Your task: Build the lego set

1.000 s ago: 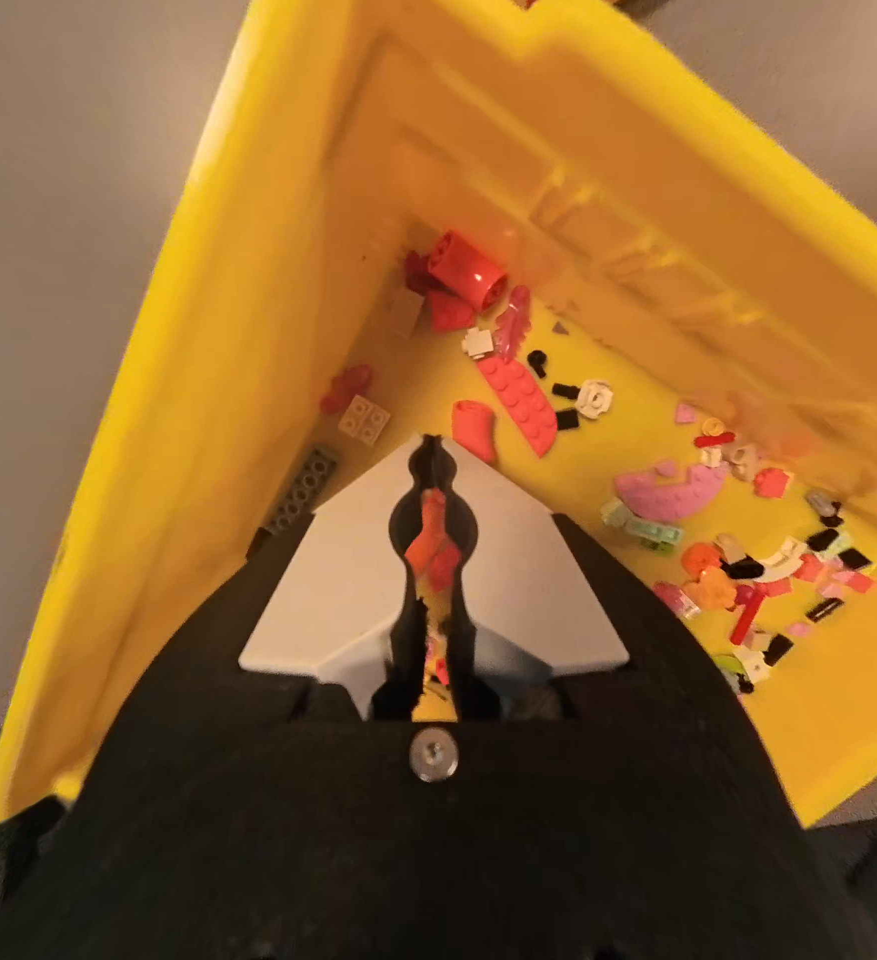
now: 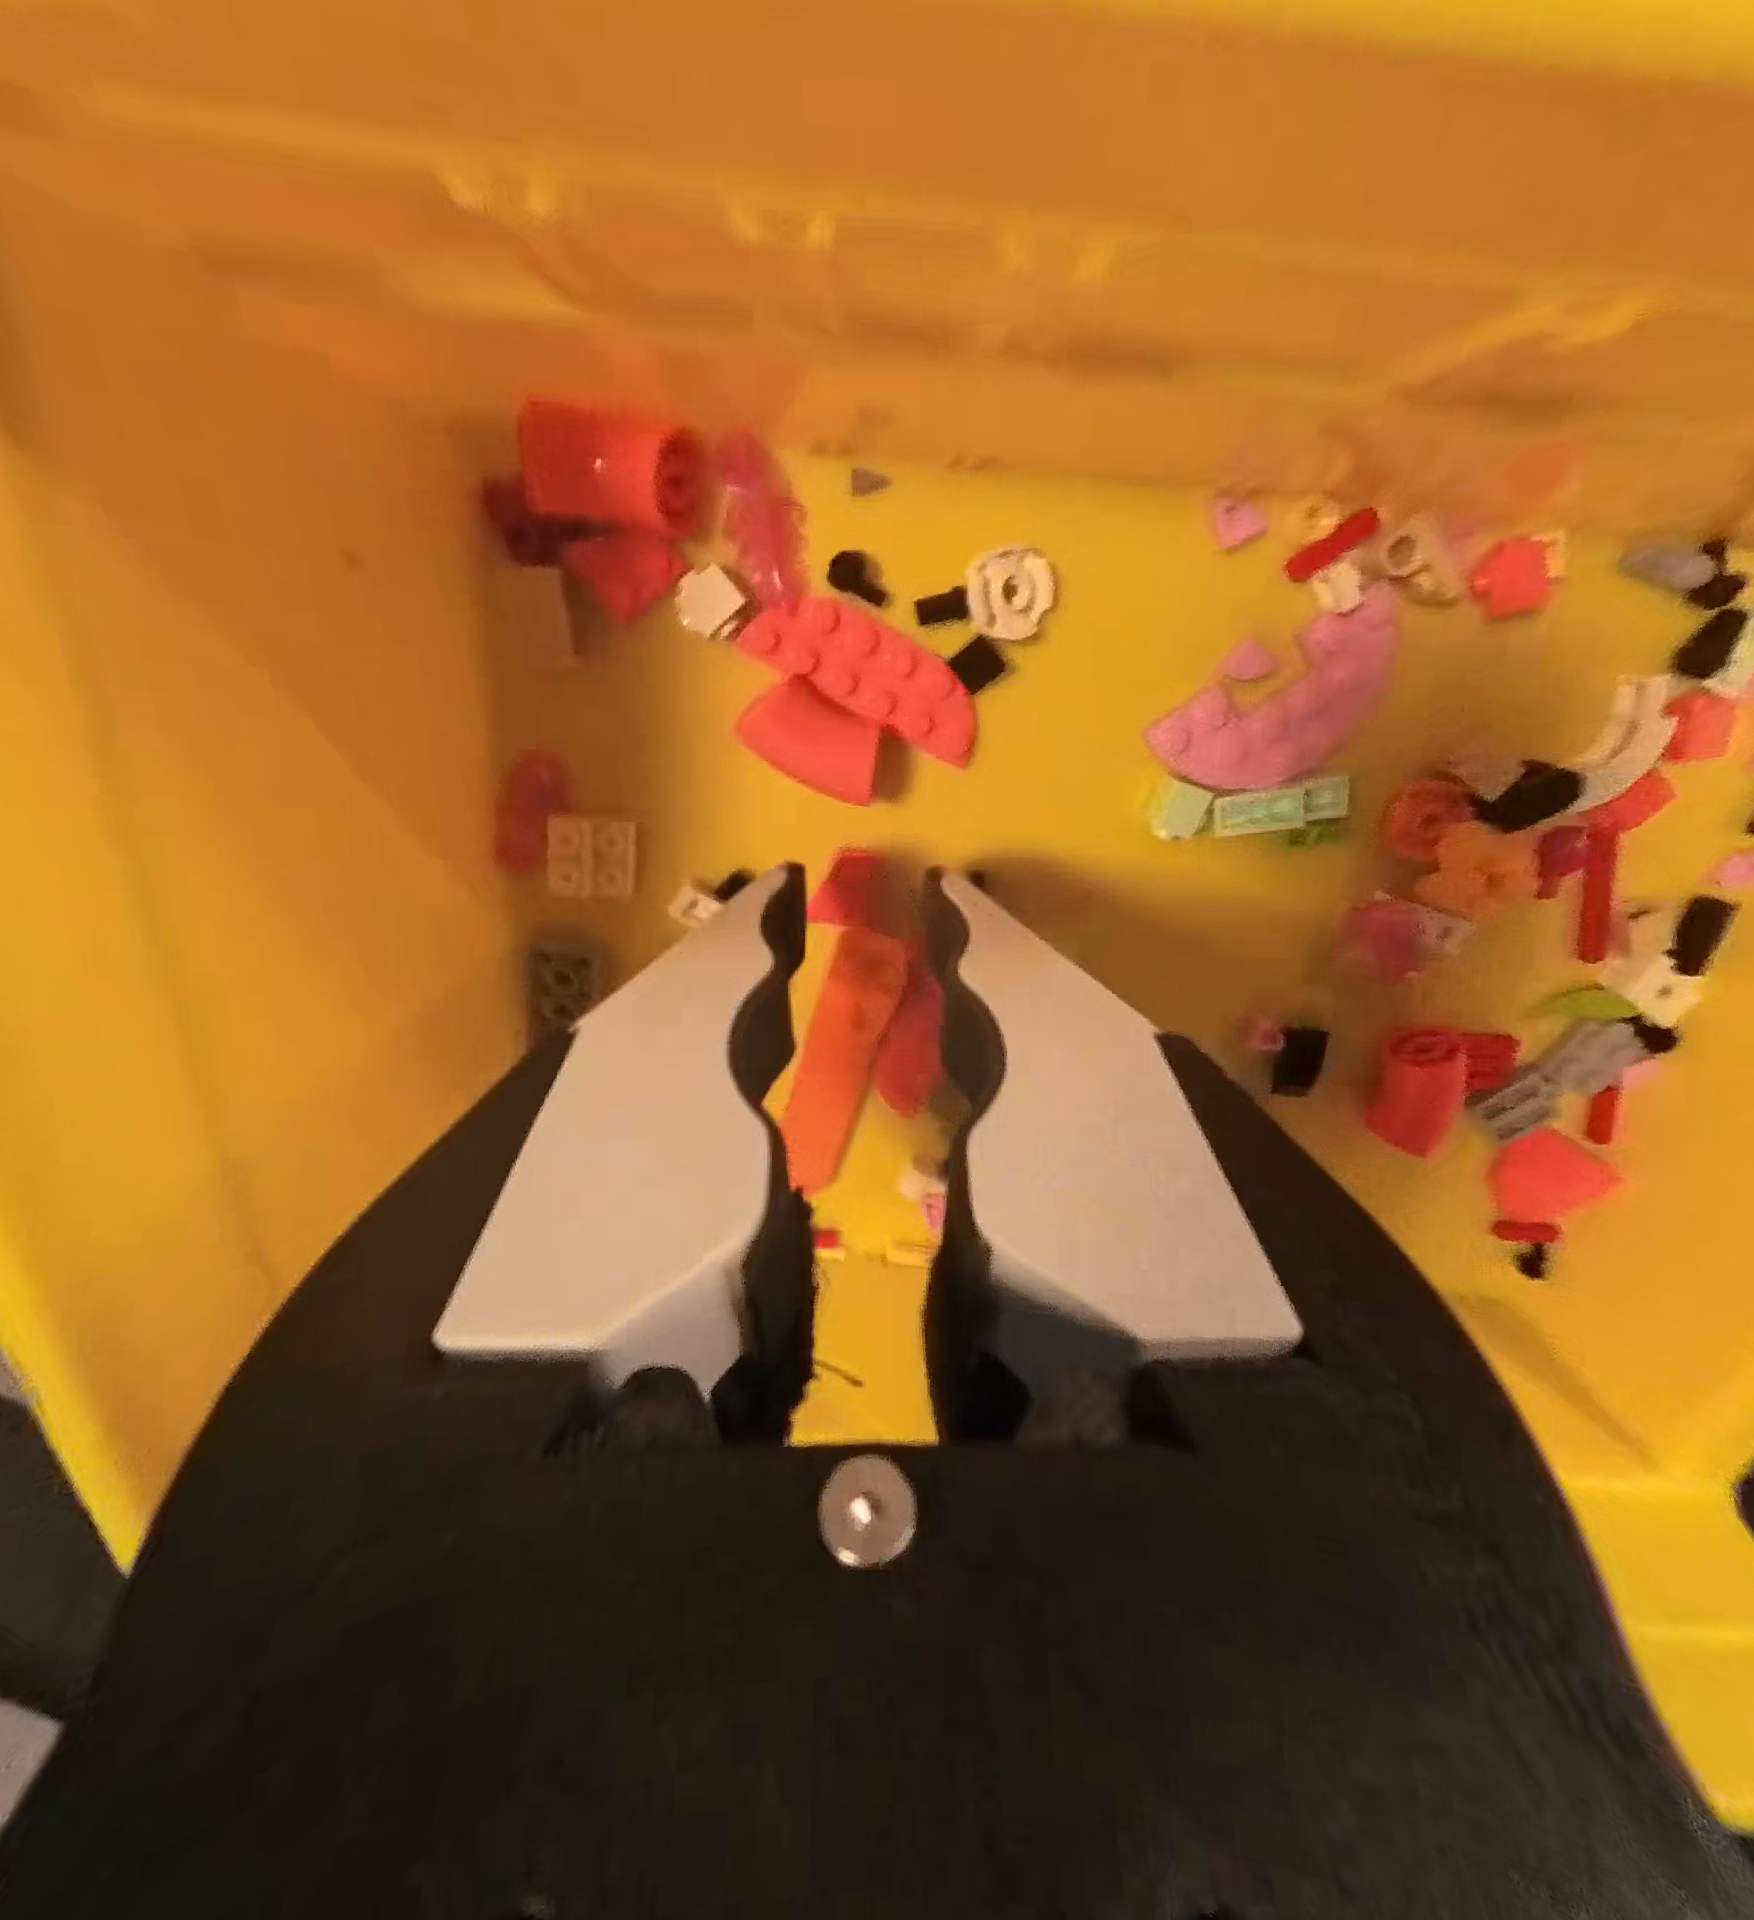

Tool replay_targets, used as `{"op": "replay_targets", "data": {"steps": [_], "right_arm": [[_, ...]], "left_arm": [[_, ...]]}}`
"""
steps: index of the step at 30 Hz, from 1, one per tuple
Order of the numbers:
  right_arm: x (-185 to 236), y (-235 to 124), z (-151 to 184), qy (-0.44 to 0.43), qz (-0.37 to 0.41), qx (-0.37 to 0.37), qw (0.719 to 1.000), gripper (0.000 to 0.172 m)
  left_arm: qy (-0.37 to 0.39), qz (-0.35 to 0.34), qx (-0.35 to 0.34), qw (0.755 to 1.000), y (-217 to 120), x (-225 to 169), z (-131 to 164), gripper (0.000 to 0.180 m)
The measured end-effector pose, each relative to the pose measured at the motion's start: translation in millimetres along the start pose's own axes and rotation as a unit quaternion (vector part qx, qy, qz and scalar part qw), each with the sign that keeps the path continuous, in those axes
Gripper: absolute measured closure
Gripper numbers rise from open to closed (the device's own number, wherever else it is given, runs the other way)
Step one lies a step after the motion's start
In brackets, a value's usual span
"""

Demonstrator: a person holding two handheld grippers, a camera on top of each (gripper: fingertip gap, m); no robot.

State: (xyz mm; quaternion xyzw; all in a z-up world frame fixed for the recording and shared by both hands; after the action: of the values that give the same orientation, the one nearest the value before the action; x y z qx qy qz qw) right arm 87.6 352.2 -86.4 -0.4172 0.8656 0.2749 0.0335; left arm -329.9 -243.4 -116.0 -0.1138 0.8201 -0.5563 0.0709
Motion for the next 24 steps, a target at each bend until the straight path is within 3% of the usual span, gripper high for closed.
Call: {"op": "replay_targets", "data": {"steps": [6, 10, 16, 20, 24], "right_arm": [[0, 0, 0, 0.002, 0.000, 0.000, 1.000, 0.168], [0, 0, 0, 0.003, -0.001, -0.001, 1.000, 0.168], [-1, 0, 0, 0.010, 0.001, -0.003, 1.000, 0.168], [-3, -1, -1, 0.016, 0.003, -0.005, 1.000, 0.168], [-3, -1, -1, 0.019, 0.004, -0.007, 1.000, 0.168]], "left_arm": [[-0.022, 0.004, 0.021, 1.000, 11, 5, 9, 0.155], [-0.022, -0.001, 0.023, 0.999, 10, 6, 14, 0.168], [0.016, -0.030, 0.025, 0.999, 4, 4, 19, 0.169], [0.043, -0.080, -0.072, 0.993, -33, -23, -5, 0.169], [0.078, -0.127, -0.208, 0.967, -86, -93, -40, 0.169]]}}
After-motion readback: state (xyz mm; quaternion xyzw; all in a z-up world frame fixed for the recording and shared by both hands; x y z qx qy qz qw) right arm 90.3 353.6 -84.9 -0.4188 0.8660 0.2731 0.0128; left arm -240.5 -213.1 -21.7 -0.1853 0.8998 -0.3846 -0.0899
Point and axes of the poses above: each gripper's, where its closed fingertips meet, y out along the fingers, z out of its underside, x = y × z across the jaws, the point moved 6 cm from there along -y, back along the fingers, and after that the axes turned 14 degrees about -x, right-handed, at the moved point
